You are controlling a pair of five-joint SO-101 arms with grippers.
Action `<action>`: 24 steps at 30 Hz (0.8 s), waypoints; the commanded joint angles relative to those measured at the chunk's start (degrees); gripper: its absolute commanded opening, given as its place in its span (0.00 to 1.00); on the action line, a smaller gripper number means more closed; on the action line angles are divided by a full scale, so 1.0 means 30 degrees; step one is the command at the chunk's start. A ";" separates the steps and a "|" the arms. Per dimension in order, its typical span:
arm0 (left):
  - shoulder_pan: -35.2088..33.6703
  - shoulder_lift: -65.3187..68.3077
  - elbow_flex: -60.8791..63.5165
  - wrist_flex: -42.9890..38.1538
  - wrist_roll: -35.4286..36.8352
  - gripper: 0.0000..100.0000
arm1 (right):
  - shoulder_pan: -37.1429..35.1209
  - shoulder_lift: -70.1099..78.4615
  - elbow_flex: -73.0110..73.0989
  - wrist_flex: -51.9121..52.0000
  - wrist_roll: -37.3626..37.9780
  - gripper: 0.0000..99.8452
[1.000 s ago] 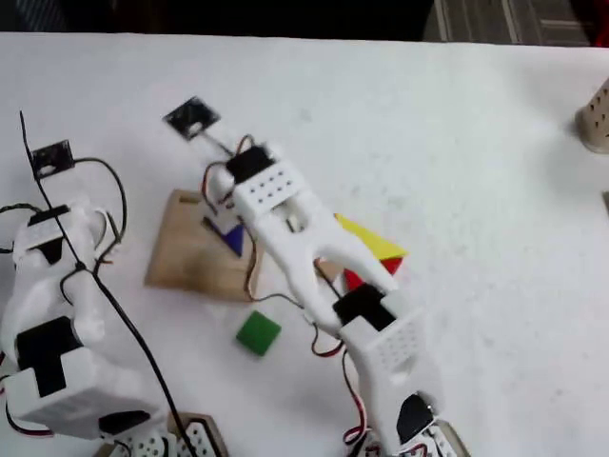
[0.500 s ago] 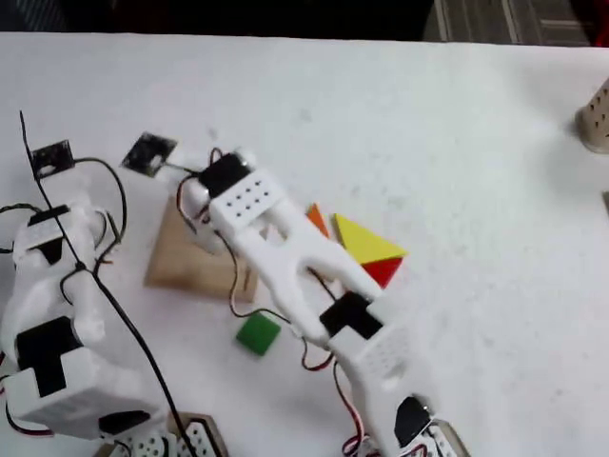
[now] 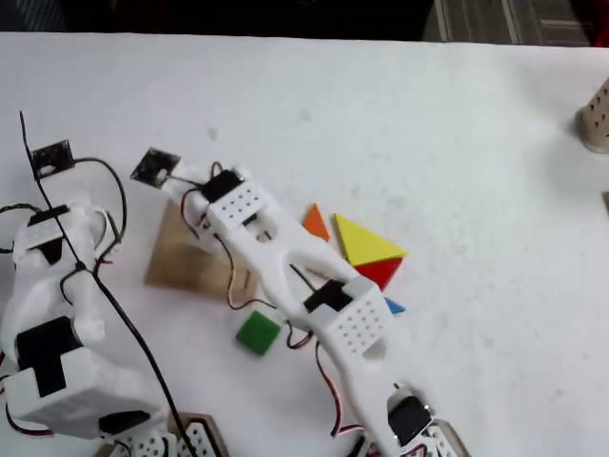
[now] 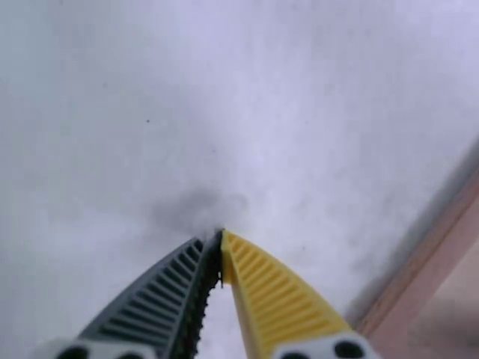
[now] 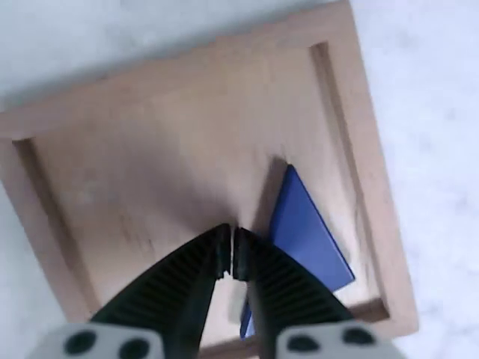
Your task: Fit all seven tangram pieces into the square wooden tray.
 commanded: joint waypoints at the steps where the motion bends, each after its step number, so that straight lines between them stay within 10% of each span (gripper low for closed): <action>1: 0.0044 -0.1099 -0.0059 -0.0410 0.0147 0.03 | 0.1421 -0.0190 -0.0821 -0.0366 0.0322 0.02; 24: 0.0044 -0.1099 0.0000 -0.0410 0.0147 0.03 | 0.1451 0.0513 -0.1260 -0.4586 -0.4718 0.02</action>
